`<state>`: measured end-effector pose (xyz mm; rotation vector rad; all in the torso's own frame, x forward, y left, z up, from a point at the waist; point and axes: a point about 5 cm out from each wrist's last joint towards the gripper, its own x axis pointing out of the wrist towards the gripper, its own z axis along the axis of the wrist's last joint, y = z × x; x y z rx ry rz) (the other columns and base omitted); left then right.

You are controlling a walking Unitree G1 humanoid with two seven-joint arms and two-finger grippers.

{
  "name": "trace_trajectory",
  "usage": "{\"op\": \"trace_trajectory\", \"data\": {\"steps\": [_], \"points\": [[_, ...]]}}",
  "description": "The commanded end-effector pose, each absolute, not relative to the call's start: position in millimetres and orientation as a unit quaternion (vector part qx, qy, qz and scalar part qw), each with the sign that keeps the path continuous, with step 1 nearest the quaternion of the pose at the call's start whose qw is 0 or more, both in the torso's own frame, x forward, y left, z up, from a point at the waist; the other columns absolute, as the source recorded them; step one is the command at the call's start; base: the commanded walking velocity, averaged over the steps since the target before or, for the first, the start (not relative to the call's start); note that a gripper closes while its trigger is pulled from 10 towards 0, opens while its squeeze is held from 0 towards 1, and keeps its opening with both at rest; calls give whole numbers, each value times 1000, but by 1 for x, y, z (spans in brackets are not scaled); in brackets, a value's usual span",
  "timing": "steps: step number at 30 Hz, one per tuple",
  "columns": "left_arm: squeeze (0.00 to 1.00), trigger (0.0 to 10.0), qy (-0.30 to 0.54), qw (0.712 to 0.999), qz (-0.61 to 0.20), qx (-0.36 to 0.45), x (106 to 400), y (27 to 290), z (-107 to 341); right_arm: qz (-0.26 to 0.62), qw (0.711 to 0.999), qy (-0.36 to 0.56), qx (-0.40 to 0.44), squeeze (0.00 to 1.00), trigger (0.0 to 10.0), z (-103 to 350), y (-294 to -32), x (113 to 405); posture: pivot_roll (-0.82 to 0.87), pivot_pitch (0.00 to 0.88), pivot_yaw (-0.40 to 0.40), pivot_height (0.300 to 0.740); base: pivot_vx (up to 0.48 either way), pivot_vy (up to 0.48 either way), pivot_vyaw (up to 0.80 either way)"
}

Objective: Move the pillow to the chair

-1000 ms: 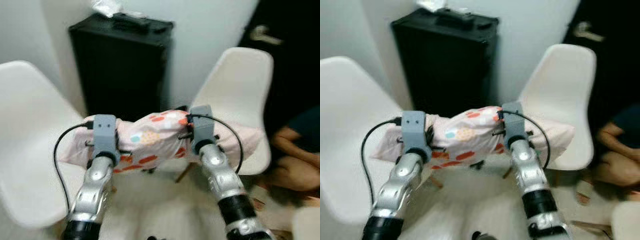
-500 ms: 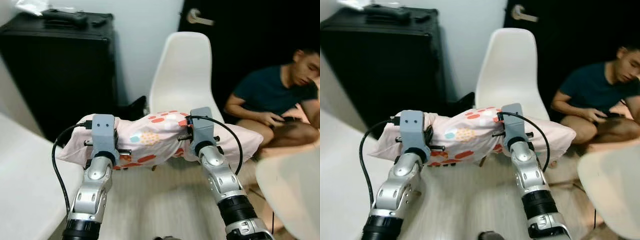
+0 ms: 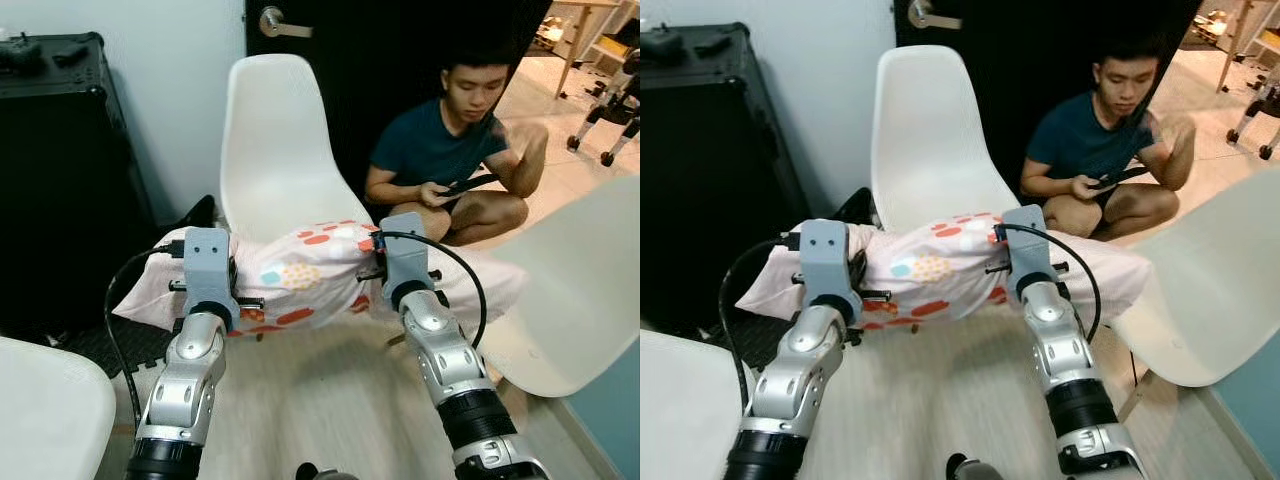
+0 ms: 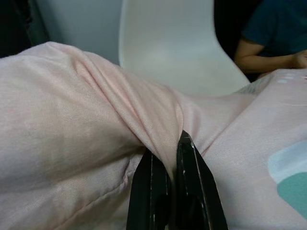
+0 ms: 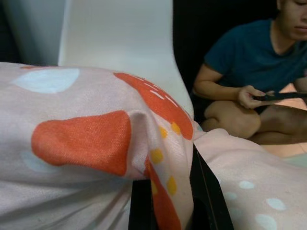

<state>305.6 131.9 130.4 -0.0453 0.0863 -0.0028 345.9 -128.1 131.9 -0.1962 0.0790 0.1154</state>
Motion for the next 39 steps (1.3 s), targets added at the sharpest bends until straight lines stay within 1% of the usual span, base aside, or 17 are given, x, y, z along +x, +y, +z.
{"op": "trace_trajectory", "data": {"steps": [1, 7, 13, 36, 37, 39], "points": [[0, 10000, 25, 999, -10, -20, 305, 128, 137, 72, 993, -9, -90, 0, 10000, 150, -121, 349, -16, 94, -76, 740, 0, 0, 0], [0, 10000, 25, 999, -8, -19, 306, 128, 137, 77, 993, -11, -89, 0, 10000, 150, -120, 349, -16, 90, -77, 740, 0, 0, 0], [0, 10000, 25, 999, -7, -19, 306, 129, 136, 77, 993, -13, -90, 0, 10000, 150, -120, 348, -17, 92, -76, 740, 0, -381, 0], [0, 10000, 25, 999, -3, -19, 307, 130, 135, 79, 992, -15, -93, 0, 10000, 150, -120, 348, -21, 99, -83, 740, 0, -480, 0], [0, 10000, 34, 998, -4, -43, 307, 129, 133, 79, 992, -15, -93, 0, 10000, 150, -120, 348, -21, 100, -83, 740, 0, 0, 0], [0, 10000, 39, 998, -15, -57, 307, 127, 134, 79, 992, -15, -93, 0, 10000, 150, -120, 348, -20, 103, -84, 740, 0, 240, 0]]}}
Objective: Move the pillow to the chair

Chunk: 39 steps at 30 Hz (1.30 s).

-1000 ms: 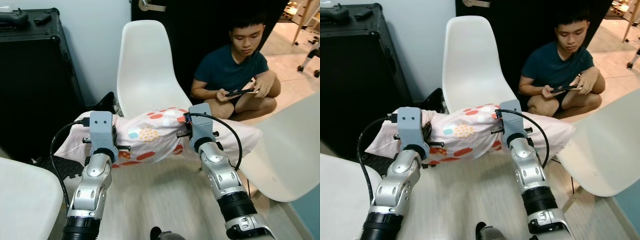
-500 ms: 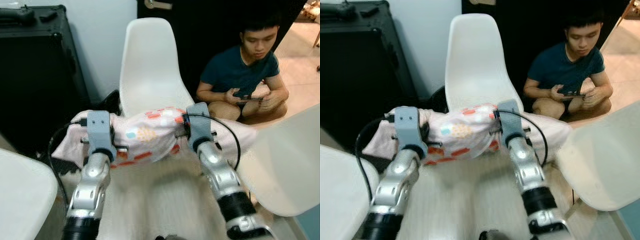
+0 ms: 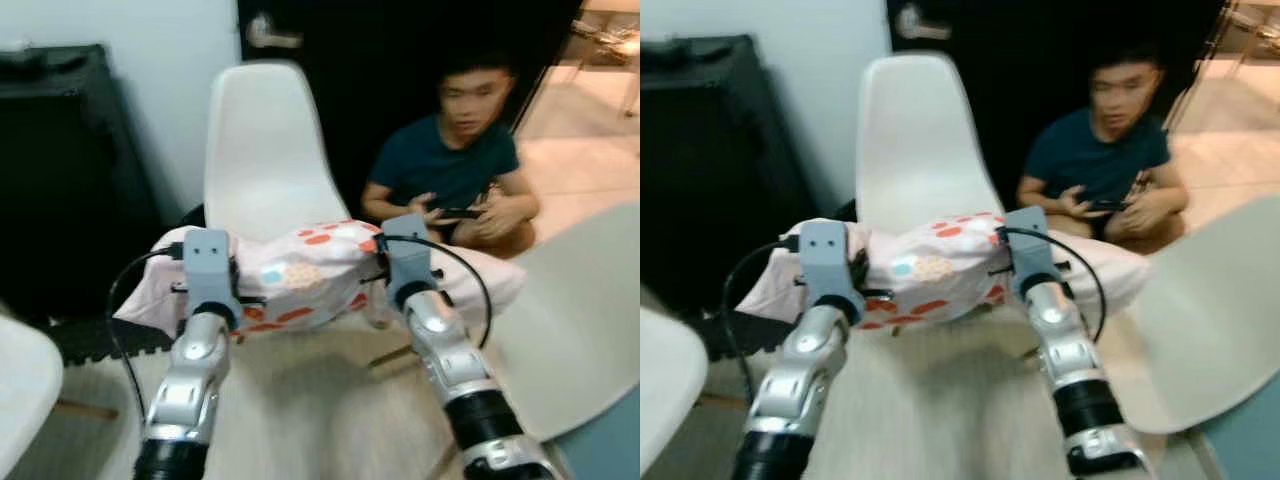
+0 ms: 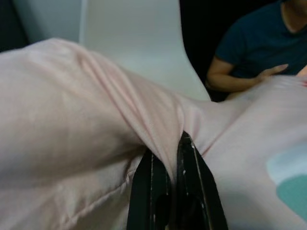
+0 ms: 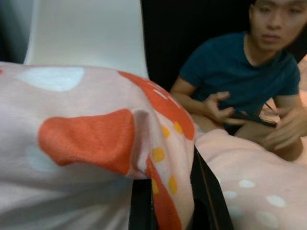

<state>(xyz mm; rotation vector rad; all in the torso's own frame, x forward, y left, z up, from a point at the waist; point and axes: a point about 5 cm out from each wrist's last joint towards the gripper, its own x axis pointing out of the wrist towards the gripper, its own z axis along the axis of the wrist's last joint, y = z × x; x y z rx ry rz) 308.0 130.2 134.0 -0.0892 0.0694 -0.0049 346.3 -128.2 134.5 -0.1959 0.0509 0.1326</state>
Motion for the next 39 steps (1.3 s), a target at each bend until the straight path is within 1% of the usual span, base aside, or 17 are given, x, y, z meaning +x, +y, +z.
{"op": "trace_trajectory", "data": {"steps": [1, 10, 39], "points": [[0, 10000, 37, 998, -19, -53, 307, 127, 134, 79, 992, -15, -93, 0, 10000, 150, -120, 348, -20, 103, -84, 740, 0, 480, 0], [0, 10000, 27, 998, -18, -50, 307, 127, 136, 80, 992, -16, -93, 0, 10000, 150, -120, 349, -20, 107, -82, 740, 0, 475, 0], [0, 10000, 24, 999, -10, -23, 306, 131, 137, 79, 994, -8, -80, 0, 10000, 148, -118, 348, -13, 109, -76, 740, 0, 0, 0]]}}
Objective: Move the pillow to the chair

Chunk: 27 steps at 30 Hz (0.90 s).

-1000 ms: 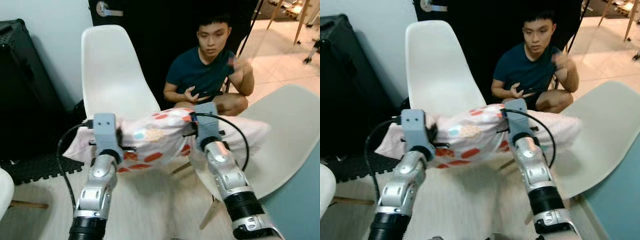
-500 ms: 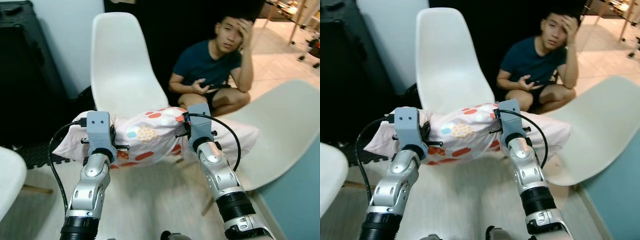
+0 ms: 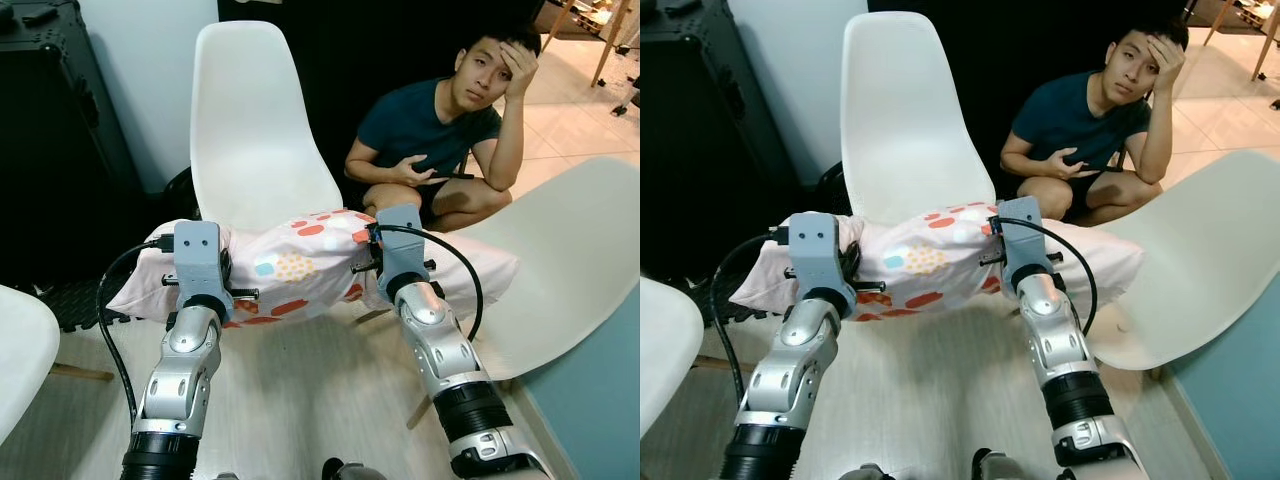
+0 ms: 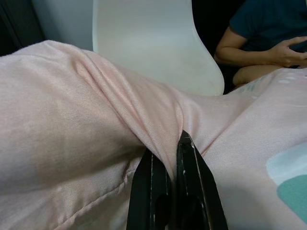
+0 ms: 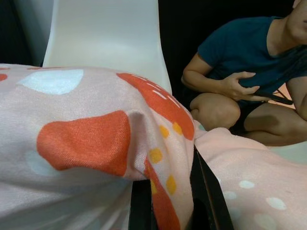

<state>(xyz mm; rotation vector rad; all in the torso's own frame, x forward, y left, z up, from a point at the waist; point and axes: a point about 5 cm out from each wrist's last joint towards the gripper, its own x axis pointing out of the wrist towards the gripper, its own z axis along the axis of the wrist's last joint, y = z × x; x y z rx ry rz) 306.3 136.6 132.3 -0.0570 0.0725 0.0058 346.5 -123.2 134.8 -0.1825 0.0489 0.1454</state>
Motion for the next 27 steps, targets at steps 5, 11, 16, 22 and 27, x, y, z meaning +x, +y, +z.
{"op": "trace_trajectory", "data": {"steps": [5, 11, 16, 22, 27], "points": [[0, 10000, 25, 999, -8, -21, 307, 132, 136, 90, 993, -3, -79, 0, 10000, 147, -117, 349, -13, 110, -76, 740, 0, 0, -640], [0, 10000, 26, 999, -9, -18, 307, 131, 136, 90, 993, -3, -79, 0, 10000, 147, -117, 349, -14, 110, -76, 740, 0, 0, -800], [0, 10000, 27, 999, -8, -17, 307, 131, 136, 90, 993, -3, -79, 0, 10000, 147, -117, 349, -14, 111, -77, 740, 0, 0, -800], [0, 10000, 27, 999, -8, -18, 306, 131, 135, 93, 992, -3, -80, 0, 10000, 147, -116, 348, -13, 112, -80, 740, 0, 0, -800], [0, 10000, 23, 999, -11, -21, 306, 131, 136, 93, 993, 0, -75, 0, 10000, 146, -115, 348, -12, 106, -79, 740, 0, 0, -746]]}}
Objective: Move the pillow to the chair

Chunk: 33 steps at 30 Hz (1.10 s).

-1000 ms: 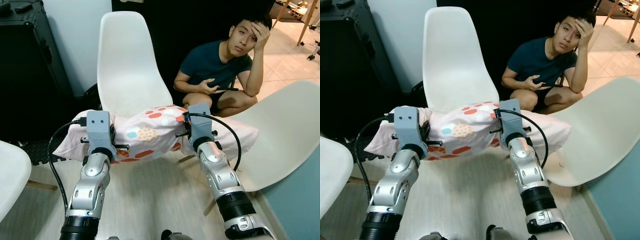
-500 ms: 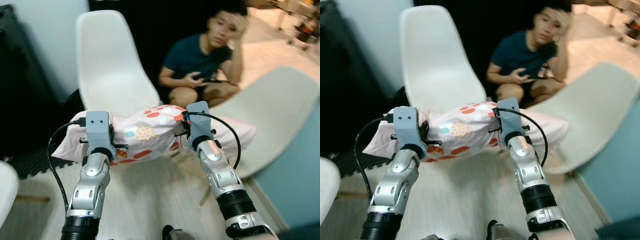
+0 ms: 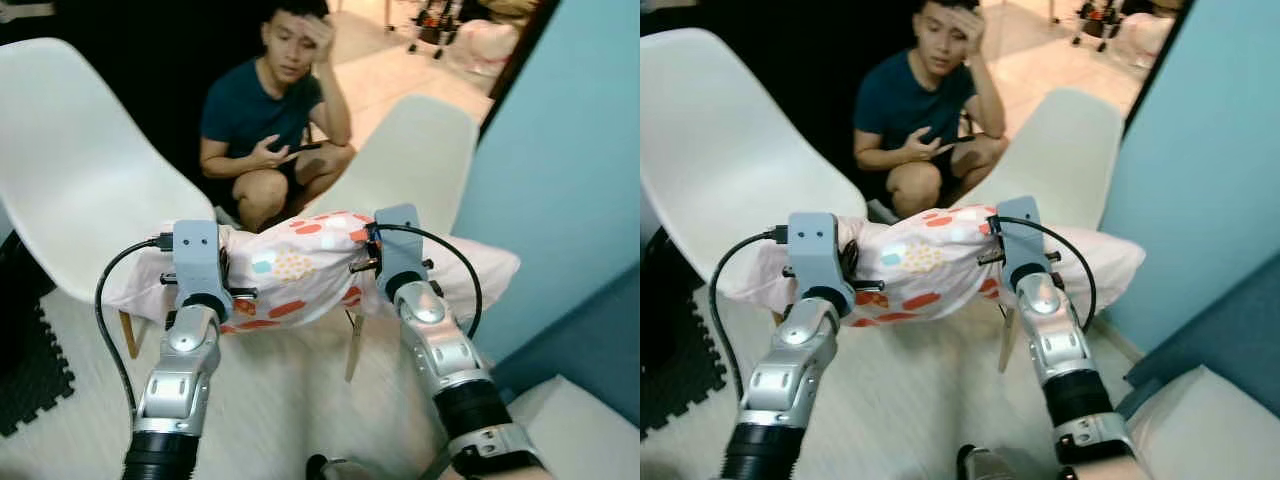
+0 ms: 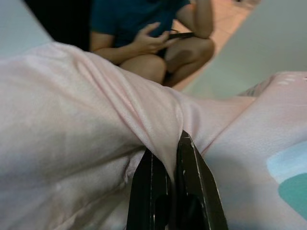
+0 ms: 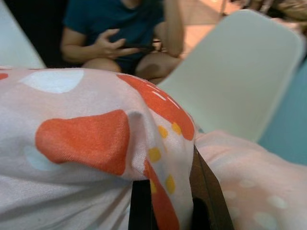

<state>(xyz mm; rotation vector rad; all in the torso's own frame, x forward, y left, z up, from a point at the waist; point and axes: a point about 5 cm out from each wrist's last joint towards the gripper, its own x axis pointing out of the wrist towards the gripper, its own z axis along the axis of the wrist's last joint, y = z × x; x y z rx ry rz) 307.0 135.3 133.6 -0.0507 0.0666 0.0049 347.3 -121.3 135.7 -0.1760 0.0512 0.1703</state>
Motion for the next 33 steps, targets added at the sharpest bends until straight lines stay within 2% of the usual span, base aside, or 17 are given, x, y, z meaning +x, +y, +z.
{"op": "trace_trajectory", "data": {"steps": [1, 7, 16, 28, 33], "points": [[0, 10000, 23, 999, -11, -21, 306, 131, 136, 93, 993, 0, -75, 0, 10000, 146, -115, 348, -12, 106, -79, 740, 0, 0, -531], [0, 10000, 20, 999, -23, -21, 306, 129, 137, 107, 990, -2, -86, 0, 10000, 145, -110, 347, -14, 98, -80, 740, 0, 0, 0], [0, 10000, 19, 1000, -20, -14, 305, 130, 137, 110, 990, -1, -87, 0, 10000, 144, -110, 346, -5, 91, -74, 740, 316, 0, 0], [0, 10000, 16, 999, -47, 9, 314, 134, 145, 84, 994, -4, -65, 0, 10000, 141, -109, 345, 27, 92, 19, 740, 345, 0, 0], [0, 10000, 19, 998, -56, 12, 316, 134, 146, 73, 996, -1, -58, 0, 10000, 140, -113, 345, 28, 96, 33, 740, 345, 0, 0]]}}
